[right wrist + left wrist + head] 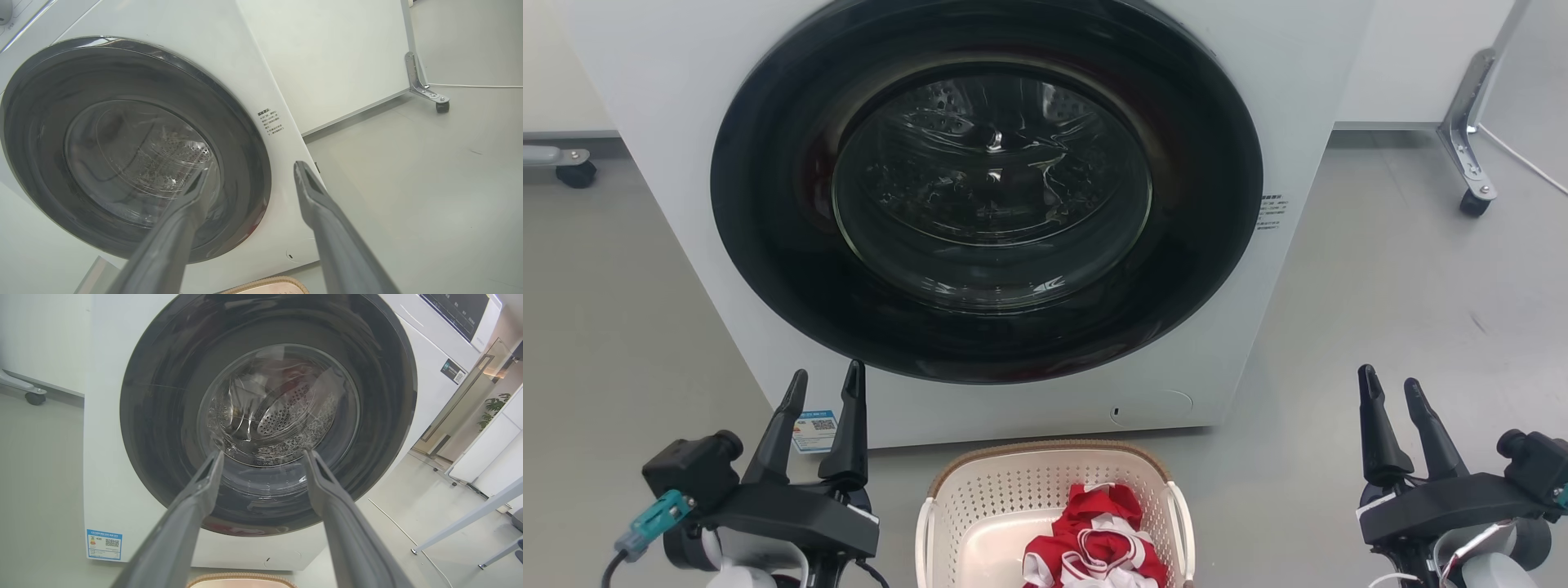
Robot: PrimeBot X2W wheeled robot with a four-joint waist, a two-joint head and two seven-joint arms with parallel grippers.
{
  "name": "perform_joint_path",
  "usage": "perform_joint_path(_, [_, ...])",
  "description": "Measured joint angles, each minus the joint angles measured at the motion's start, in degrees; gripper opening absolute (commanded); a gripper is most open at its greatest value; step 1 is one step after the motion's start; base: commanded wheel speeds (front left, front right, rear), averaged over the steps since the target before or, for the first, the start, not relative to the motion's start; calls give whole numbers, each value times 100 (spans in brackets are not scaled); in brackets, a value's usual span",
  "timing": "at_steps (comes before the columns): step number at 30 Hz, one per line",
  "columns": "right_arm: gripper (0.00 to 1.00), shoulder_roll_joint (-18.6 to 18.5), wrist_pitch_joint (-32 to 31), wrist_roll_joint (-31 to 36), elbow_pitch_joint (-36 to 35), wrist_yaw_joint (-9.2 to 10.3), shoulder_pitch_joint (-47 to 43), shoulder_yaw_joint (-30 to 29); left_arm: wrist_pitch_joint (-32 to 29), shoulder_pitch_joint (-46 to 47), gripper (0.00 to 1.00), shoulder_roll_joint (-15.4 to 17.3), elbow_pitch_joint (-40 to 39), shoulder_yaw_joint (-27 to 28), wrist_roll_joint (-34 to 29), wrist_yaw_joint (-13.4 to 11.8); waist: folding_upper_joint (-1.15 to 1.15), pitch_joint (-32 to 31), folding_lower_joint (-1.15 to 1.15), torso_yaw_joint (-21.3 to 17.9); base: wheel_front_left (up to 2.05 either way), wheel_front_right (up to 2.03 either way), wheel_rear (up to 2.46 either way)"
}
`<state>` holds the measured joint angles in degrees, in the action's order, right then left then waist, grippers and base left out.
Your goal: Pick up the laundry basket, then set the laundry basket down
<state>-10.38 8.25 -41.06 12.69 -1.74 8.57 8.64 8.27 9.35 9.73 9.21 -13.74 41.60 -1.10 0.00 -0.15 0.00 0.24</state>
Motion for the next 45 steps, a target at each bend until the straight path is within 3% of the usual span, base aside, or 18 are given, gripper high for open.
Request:
perform_joint_path(29, [100, -115, 604, 2117, 21, 281, -2, 435, 605, 15, 100, 26, 10, -486, -1841, -487, 0, 14, 0, 15, 0, 0, 0])
perform_joint_path(45, [100, -108, 604, 2194, 91, 257, -4, 385, 605, 14, 100, 13, 109, -476, -1851, -501, 0, 27, 0, 24, 0, 0, 0])
